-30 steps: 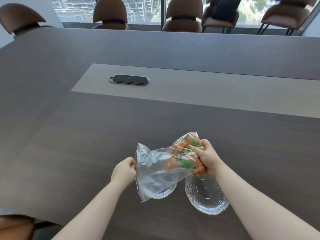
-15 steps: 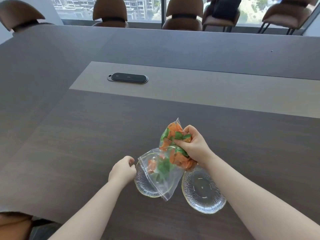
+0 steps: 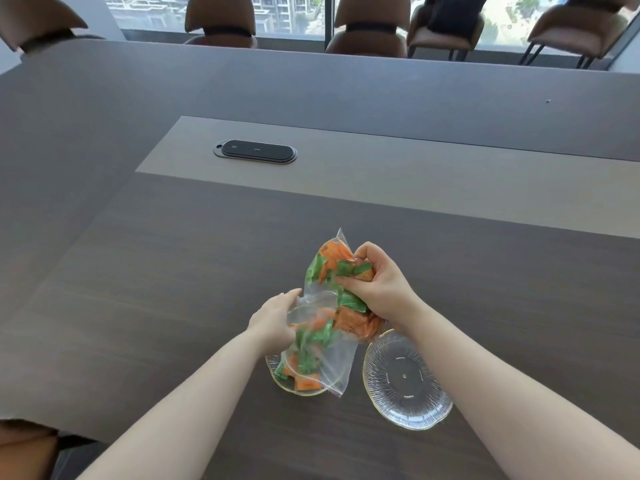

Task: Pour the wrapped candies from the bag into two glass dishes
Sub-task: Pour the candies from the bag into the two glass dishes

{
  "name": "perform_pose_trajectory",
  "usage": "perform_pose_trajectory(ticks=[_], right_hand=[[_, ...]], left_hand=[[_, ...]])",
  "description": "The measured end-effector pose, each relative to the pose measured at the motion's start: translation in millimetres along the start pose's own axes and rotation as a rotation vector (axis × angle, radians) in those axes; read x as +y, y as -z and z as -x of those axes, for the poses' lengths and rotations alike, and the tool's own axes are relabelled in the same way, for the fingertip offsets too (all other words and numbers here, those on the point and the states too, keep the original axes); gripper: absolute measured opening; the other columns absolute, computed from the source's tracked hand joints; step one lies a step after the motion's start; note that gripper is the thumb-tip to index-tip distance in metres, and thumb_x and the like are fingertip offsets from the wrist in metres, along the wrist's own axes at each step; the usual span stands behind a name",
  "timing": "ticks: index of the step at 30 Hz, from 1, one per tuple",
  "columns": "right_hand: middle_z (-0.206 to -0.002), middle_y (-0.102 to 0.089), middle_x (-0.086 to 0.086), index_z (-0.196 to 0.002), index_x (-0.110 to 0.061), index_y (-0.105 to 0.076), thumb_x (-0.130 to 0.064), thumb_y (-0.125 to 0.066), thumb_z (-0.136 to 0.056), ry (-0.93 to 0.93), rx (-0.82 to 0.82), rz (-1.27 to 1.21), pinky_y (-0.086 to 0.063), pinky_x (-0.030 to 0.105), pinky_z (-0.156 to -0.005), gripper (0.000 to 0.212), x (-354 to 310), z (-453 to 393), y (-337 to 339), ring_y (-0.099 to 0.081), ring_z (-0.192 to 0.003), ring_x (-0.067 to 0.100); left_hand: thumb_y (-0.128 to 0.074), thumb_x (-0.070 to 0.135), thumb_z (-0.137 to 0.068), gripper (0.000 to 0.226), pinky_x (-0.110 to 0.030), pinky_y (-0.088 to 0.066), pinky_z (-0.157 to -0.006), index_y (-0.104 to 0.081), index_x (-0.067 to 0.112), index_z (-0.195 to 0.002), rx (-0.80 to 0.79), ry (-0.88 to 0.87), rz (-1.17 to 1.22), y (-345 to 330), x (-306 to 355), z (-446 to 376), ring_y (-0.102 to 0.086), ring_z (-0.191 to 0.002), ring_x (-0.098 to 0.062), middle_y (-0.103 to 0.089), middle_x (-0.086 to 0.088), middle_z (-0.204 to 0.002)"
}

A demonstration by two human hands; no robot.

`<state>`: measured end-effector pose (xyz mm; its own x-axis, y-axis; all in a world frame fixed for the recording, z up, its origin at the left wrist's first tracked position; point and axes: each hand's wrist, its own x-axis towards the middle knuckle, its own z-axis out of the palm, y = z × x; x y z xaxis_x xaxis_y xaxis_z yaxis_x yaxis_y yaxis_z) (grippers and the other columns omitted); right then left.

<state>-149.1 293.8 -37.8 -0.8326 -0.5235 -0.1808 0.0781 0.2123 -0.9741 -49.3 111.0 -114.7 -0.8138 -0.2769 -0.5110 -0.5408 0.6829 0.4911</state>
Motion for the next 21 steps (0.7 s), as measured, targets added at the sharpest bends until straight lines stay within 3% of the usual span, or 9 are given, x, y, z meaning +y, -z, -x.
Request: perform_pose_trajectory(ticks=[4, 8, 11, 14, 18, 21], right_hand=[[-0.071, -0.048, 0.002, -0.076, -0.013, -0.045, -0.009, -0.074, -0.076, 0.029, -0.012, 0.020, -0.046, 0.025, -0.060, 0.029, -5.1, -1.9, -1.0, -0.048, -0.063, 0.012], [-0.070, -0.050, -0.001, -0.075, -0.017, -0.047, -0.007, -0.074, -0.076, 0.049, -0.015, -0.007, -0.048, 0.024, -0.060, 0.029, -9.8, -3.6, 0.0, -0.050, -0.064, 0.011], [-0.073, -0.051, 0.000, -0.074, -0.018, -0.046, -0.008, -0.075, -0.075, 0.055, -0.029, -0.021, -0.049, 0.031, -0.065, 0.030, -14.3, -3.8, 0.2, -0.051, -0.067, 0.013], [-0.076, -0.051, 0.002, -0.076, -0.017, -0.047, -0.010, -0.075, -0.075, 0.099, -0.064, -0.003, -0.049, 0.037, -0.069, 0.029, -21.4, -1.9, -1.1, -0.050, -0.070, 0.016], [-0.076, -0.052, -0.001, -0.076, -0.019, -0.047, -0.009, -0.074, -0.076, 0.142, -0.071, 0.028, -0.050, 0.035, -0.068, 0.029, -32.8, 1.4, -2.6, -0.051, -0.069, 0.014], [-0.075, -0.053, -0.005, -0.072, -0.023, -0.046, -0.010, -0.075, -0.075, 0.167, -0.038, 0.061, -0.050, 0.031, -0.068, 0.032, -40.1, 2.1, -0.4, -0.050, -0.068, 0.012]], left_hand=[[-0.058, 0.024, -0.077, 0.027, -0.035, -0.041, -0.096, -0.063, 0.027, -0.104, 0.179, 0.033, -0.075, 5.4, 10.3, -1.6, -0.052, -0.117, -0.021, -0.062, 0.000, -0.114], [-0.060, 0.024, -0.078, 0.018, -0.031, -0.042, -0.095, -0.073, 0.026, -0.090, 0.252, 0.047, -0.039, 11.9, 4.3, -3.1, -0.050, -0.117, -0.017, -0.070, 0.000, -0.103], [-0.066, 0.030, -0.073, 0.008, -0.036, -0.048, -0.092, -0.073, 0.034, -0.075, 0.207, 0.063, 0.019, 19.2, 1.1, -1.7, -0.055, -0.114, -0.019, -0.072, 0.000, -0.096], [-0.069, 0.030, -0.071, 0.028, -0.037, -0.049, -0.091, -0.056, 0.046, -0.052, 0.198, 0.080, 0.059, 27.3, 4.5, 4.6, -0.058, -0.108, -0.021, -0.072, -0.002, -0.094], [-0.069, 0.026, -0.072, 0.029, -0.034, -0.052, -0.085, -0.055, 0.041, -0.052, 0.222, 0.076, 0.074, 37.2, 9.5, 14.0, -0.061, -0.096, -0.023, -0.071, -0.002, -0.091], [-0.069, 0.022, -0.074, 0.018, -0.028, -0.048, -0.075, -0.063, 0.031, -0.060, 0.227, 0.067, 0.070, 46.2, 11.2, 20.3, -0.056, -0.081, -0.020, -0.062, 0.007, -0.069]])
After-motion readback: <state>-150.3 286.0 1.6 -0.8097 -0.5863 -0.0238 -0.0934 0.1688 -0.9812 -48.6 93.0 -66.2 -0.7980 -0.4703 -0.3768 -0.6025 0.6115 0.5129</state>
